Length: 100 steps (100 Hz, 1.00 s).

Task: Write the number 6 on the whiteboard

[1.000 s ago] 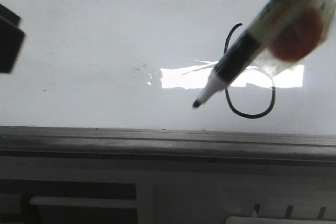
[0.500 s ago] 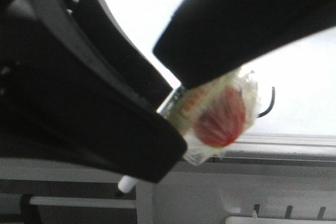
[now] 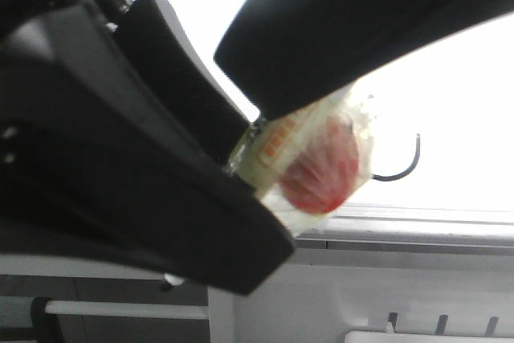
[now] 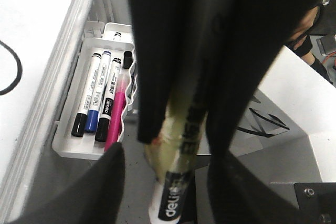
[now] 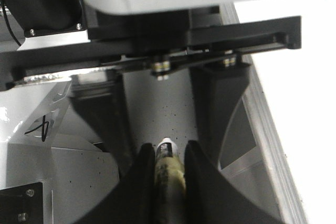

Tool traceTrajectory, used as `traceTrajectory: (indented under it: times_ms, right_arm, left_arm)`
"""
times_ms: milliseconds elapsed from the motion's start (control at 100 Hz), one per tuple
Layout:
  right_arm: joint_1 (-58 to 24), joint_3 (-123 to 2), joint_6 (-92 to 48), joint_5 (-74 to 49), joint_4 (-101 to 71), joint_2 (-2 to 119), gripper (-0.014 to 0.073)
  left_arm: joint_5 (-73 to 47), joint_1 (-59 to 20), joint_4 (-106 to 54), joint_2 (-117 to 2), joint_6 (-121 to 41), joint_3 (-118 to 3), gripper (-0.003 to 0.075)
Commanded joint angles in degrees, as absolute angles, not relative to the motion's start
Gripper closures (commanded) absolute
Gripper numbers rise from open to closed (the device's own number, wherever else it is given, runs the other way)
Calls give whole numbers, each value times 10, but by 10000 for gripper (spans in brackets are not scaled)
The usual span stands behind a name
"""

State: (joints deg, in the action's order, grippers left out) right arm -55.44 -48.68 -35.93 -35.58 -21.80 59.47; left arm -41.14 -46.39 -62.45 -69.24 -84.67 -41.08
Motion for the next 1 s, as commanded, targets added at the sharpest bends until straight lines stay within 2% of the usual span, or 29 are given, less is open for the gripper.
traceTrajectory:
  times_ms: [0,30,70,270,320,370,420,540,610,700,770,840,920,990]
  right_arm:
    - [-554,-504,-360,-323,-237,589,657]
    - [-554,-504,-360,-323,-238,589,657]
    - [-554,-504,-360,-323,-239,589,657]
    - [-554,-504,-360,-323,-242,589,655]
    - [-554,-504,-360,-323,-242,589,631]
    - [-554,-504,-360,-323,-242,589,566]
    - [-553,-504,-360,-320,-242,586,461]
    - [-538,-504,-360,-318,-242,564,151]
    - [-515,-504,-360,-319,-242,537,85]
    - [-477,-504,-360,-319,-242,494,132]
    - [-444,-504,-352,-319,-242,452,239]
    - [-413,-504,-342,-320,-242,412,411]
    - [-383,-504,-340,-324,-239,376,668]
    - [-364,-504,-339,-330,-234,354,657]
  left_arm:
    - [-416,-469,-654,-683,-846,-430,610]
    - [-414,-469,-654,-683,-846,-430,686]
    - [-414,-469,-654,-683,-846,-430,738]
    - [-411,-469,-654,-683,-846,-430,739]
    - [-411,-469,-655,-683,-846,-430,739]
    - [-412,-469,-659,-683,-846,-430,739]
    - [-414,-469,-667,-683,-846,-430,739]
    - [-419,-469,-698,-683,-846,-430,739]
    - [-417,-469,-709,-683,-831,-430,739]
    - [-393,-469,-711,-683,-801,-425,739]
    - [-353,-469,-719,-683,-781,-415,739]
    - [-274,-469,-760,-683,-757,-400,739]
    - [-169,-469,-870,-684,-749,-381,739]
    - [-112,-469,-943,-691,-749,-373,739]
